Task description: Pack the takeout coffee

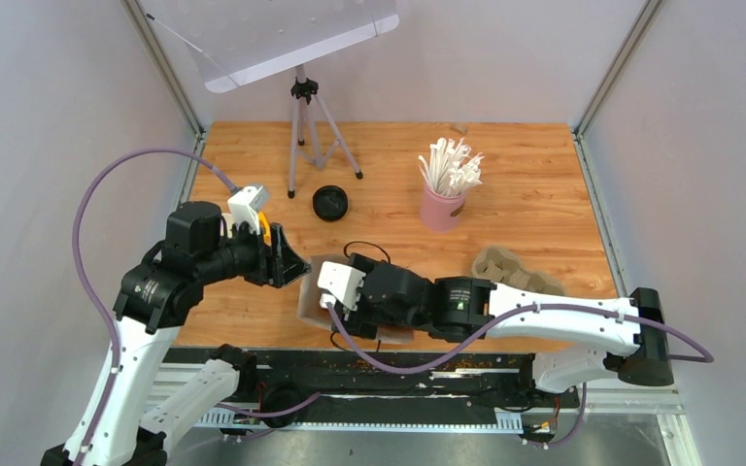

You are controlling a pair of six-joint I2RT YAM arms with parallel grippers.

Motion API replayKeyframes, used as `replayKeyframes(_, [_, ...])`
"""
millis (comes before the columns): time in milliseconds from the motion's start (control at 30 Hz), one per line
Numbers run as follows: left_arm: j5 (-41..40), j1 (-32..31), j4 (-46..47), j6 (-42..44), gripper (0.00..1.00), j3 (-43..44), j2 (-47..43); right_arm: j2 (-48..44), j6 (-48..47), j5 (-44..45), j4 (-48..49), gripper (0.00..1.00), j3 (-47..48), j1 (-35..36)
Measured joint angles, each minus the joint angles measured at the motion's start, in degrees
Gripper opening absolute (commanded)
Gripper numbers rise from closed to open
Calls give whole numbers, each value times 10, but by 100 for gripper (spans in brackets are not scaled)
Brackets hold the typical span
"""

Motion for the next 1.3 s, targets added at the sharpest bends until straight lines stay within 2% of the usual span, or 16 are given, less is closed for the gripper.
replayKeyframes(200, [12,0,-32,7,63,-21,-16,19,10,42,2,78,-1,34])
replayKeyframes(467, [28,0,-34,28,21,-34,-14,33,26,70,4,78,-1,41])
replayKeyframes(633, [44,0,-10,22,6,-43,-33,33,19,84,11,78,-3,44])
replayKeyframes(767, [65,0,35,15,0,-79,-63,33,-5,92,26,80,-17,44])
replayKeyframes(1300, [46,0,168,33,0,-95,-33,34,-119,120,66,80,-26,-1])
